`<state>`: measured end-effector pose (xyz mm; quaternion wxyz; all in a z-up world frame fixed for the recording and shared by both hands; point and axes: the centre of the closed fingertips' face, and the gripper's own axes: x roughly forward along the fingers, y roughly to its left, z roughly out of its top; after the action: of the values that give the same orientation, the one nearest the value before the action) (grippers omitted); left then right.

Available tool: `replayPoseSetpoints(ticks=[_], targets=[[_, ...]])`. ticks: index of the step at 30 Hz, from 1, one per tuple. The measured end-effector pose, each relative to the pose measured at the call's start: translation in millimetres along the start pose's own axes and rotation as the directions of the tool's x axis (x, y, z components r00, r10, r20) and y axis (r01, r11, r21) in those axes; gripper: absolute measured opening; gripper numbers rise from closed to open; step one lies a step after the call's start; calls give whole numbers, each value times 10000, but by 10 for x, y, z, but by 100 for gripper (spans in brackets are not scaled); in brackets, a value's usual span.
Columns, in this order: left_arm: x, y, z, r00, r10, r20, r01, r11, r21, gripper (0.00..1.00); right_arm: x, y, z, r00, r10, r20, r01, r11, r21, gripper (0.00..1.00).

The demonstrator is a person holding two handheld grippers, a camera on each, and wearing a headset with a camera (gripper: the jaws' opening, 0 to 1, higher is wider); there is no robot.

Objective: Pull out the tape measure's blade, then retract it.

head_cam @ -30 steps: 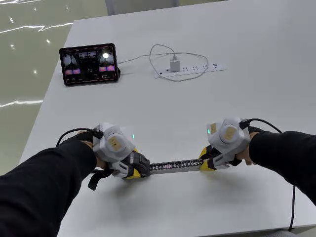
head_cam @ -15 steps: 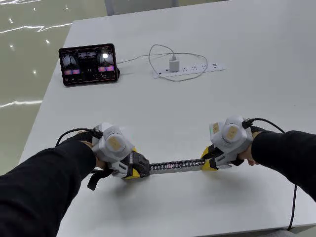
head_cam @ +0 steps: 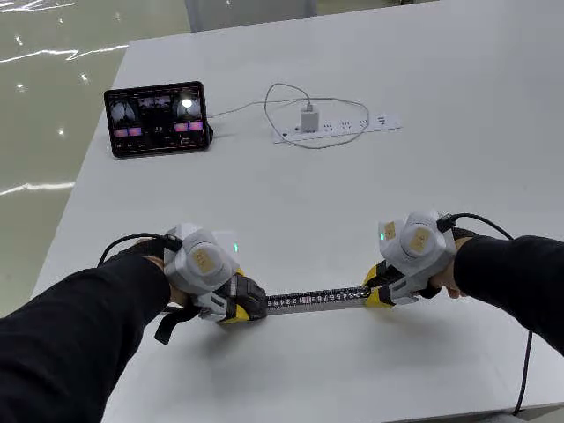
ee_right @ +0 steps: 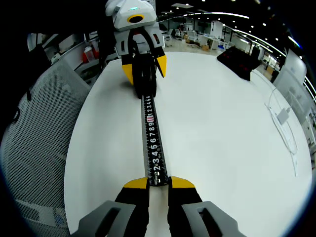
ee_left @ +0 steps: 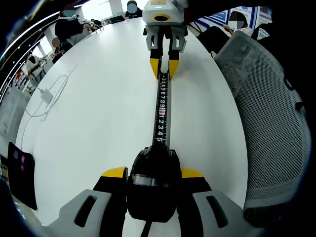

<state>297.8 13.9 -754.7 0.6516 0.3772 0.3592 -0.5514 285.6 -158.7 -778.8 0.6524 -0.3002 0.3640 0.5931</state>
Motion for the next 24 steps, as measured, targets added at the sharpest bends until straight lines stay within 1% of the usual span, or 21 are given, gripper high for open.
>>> replayPoseSetpoints(ticks=[24], targets=[[-2, -6, -2, 10000, -30, 2, 30, 10000, -29, 33, -65, -29, -115, 10000, -56, -82, 56, 10000, 35, 10]])
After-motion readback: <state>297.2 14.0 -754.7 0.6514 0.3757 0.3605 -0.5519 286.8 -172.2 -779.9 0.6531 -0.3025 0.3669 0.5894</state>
